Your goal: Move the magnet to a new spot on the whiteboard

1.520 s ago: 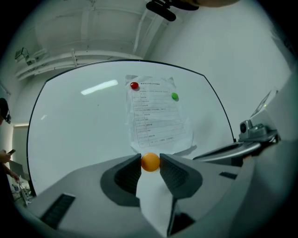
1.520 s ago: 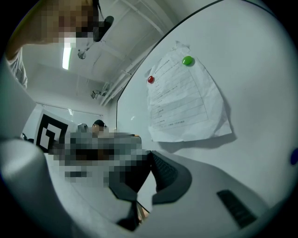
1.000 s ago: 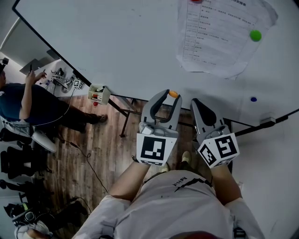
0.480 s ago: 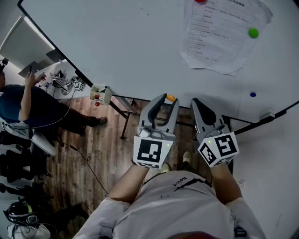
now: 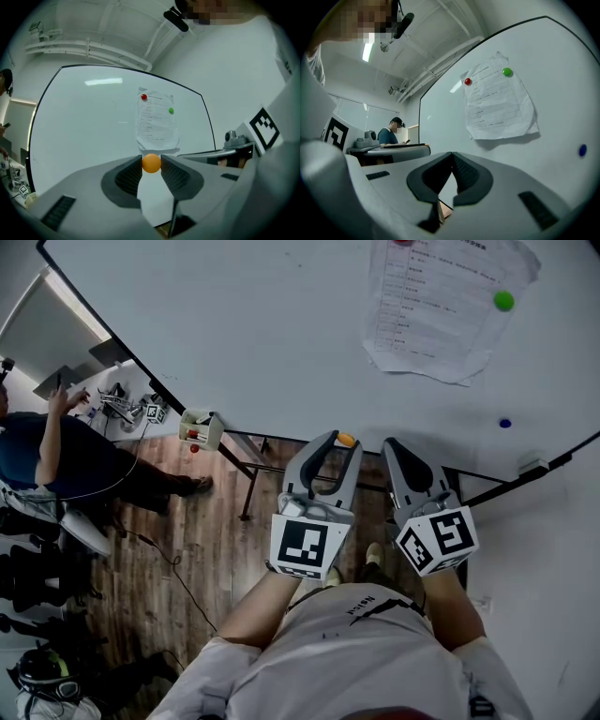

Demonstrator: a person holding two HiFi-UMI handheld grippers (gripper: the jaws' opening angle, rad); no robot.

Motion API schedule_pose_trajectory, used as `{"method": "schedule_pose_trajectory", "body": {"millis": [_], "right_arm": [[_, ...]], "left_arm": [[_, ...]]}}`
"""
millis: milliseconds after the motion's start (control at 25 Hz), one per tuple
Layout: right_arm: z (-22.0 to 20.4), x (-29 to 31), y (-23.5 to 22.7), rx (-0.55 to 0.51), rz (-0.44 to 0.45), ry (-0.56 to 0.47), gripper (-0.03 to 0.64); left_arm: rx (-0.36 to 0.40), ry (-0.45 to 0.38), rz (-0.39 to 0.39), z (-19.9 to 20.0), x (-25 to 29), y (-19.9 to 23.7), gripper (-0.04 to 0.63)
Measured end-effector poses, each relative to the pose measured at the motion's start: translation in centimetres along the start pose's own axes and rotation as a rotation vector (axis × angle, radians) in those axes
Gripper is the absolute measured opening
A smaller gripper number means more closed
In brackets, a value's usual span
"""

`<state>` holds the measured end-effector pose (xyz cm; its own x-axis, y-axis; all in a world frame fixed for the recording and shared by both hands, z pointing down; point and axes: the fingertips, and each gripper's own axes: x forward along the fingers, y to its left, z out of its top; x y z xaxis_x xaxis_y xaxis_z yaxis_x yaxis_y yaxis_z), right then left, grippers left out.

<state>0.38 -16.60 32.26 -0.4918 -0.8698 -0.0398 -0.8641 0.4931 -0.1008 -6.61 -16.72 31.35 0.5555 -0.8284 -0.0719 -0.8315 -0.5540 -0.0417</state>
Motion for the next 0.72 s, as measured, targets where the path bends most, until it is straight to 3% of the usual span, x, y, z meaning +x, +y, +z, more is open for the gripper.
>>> {"method": "schedule_pose_trajectory", "body": {"millis": [720], "right_arm": [[-1.2,0.5,-2.4,-0.036,-0.037,0.015,0.014]], "left_arm": [[0.023,0.047,0.028,-2.4,3.0,0.3,0.133]]}}
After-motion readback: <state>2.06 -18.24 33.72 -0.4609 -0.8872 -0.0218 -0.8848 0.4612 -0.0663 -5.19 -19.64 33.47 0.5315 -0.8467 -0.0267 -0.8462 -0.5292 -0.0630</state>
